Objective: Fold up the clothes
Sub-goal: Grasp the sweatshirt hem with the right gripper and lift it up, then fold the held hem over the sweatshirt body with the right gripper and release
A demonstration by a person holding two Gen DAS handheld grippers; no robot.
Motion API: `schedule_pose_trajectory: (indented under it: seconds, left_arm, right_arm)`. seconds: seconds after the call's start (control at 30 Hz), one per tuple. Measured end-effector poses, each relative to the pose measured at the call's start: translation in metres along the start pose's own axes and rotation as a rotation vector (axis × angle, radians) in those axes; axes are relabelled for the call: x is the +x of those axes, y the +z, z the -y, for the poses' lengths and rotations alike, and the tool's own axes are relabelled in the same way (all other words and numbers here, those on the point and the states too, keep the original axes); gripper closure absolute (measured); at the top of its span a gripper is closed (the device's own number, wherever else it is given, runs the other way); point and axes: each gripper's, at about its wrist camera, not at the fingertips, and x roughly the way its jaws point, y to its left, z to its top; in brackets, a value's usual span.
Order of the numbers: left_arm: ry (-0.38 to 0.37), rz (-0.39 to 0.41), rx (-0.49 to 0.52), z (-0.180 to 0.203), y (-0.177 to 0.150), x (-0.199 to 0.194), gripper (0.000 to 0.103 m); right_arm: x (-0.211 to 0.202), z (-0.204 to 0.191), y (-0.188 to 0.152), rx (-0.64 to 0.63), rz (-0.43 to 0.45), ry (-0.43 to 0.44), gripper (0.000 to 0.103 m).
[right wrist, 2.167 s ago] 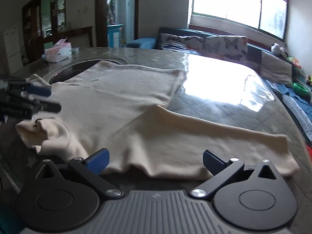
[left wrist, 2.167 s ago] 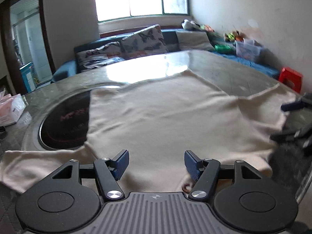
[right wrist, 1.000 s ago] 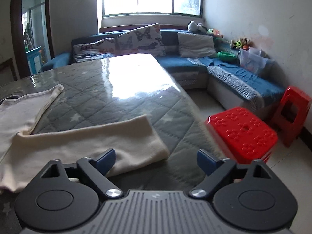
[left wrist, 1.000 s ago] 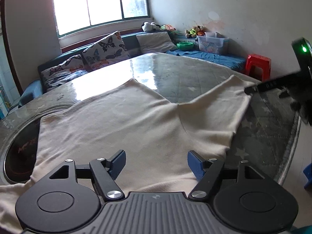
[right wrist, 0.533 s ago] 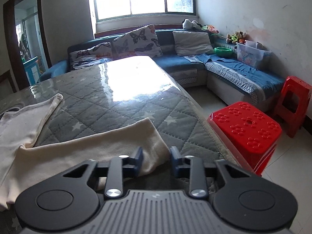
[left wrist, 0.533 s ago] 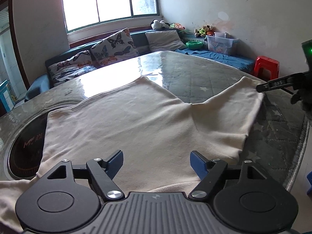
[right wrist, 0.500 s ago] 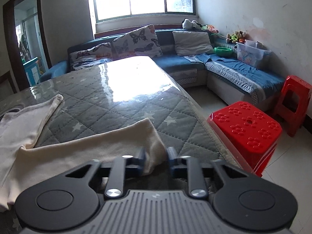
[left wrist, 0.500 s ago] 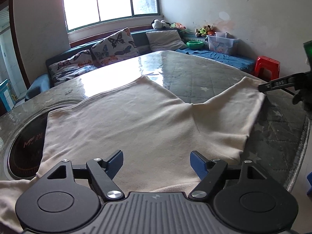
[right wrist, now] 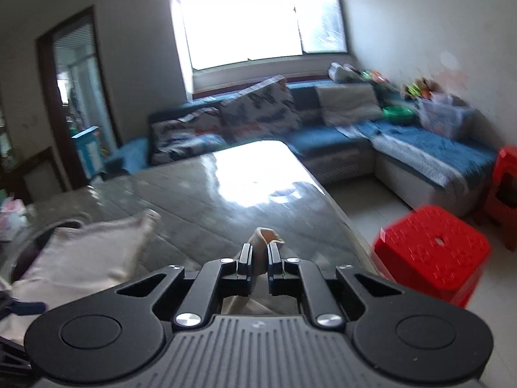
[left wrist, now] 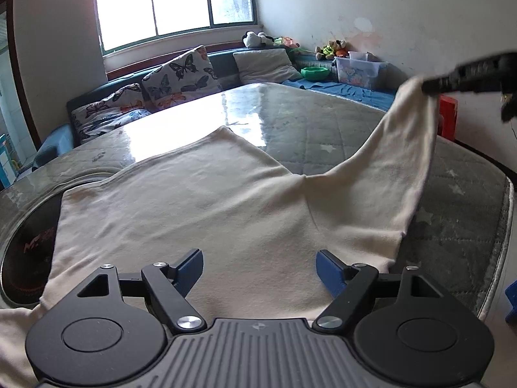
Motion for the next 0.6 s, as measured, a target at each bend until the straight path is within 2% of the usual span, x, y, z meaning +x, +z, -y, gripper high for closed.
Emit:
schedule_pose_trajectory:
  seconds: [0.33,0.6]
  left_arm:
    - [0.076,0.054,-0.11,-0.043,-0.017,-0.037,0.023]
    - [0.157,0.076,-0.211,-0.083,-0.042,-0.067,0.023]
  right_arm:
    - [-0.02,-0.097,0.046,-0.168,0.06,0.229,0.095]
    - [0.0,-0.189,0.037,-0.321,0.002,0.409,0.095]
